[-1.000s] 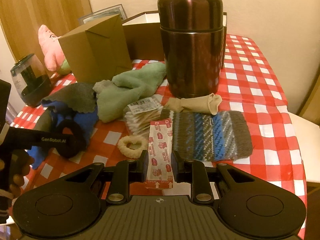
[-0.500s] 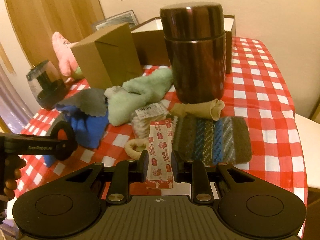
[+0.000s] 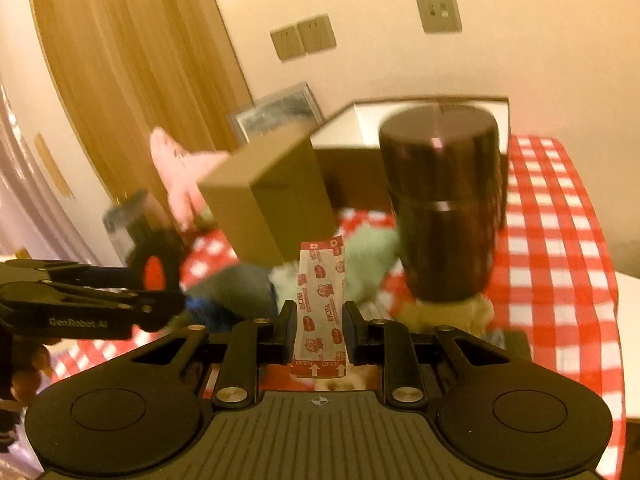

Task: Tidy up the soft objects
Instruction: 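Carry both items to the white box and release them inside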

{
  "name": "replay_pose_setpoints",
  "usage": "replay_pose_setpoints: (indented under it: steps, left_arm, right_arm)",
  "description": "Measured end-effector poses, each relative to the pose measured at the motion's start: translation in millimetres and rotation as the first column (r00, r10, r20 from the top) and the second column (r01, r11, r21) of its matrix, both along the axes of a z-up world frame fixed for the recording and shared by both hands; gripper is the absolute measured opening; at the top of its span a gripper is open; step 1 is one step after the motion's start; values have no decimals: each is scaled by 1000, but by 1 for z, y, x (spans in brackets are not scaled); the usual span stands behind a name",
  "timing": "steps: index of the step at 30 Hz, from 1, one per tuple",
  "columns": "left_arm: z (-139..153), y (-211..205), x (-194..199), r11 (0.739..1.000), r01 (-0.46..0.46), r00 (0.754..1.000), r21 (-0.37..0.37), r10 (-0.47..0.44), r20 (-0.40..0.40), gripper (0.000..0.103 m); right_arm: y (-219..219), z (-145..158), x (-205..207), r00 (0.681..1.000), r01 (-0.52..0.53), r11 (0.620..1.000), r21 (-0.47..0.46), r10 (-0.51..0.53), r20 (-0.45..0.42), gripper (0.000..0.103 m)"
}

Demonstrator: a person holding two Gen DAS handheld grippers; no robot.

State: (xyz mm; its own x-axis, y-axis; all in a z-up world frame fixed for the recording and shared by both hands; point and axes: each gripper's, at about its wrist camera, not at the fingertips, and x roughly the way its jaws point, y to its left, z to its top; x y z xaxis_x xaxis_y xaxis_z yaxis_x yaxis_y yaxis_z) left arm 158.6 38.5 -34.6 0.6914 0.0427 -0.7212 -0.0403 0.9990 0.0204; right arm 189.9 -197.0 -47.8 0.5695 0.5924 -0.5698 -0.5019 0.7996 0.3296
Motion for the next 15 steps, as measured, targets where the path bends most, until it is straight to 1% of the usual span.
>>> replay_pose_setpoints:
  steps: [2,5,7,11,15]
  left_arm:
    - [12,-3,10,999,48,998,-9,-48,33,73]
    - [25,-7,28,993,112,992,-24,-110,62,73]
    - [32,-11,39,989,149,985,-19,-147,87,73]
    - [38,-16,62,980,198,975,-22,-195,108,73]
    - [40,-23,85,974,226,968,-21,-222,120,73]
  right_arm:
    - [1,9,5,1000,23,1000,15,-23,12,24]
    - [-2,21,13,998,65,997,45,-66,22,24]
    - [-8,28,17,994,101,993,56,-103,32,24]
    - [-28,41,25,979,191,980,54,-194,59,24]
    - [-57,52,36,954,282,959,42,-285,93,24]
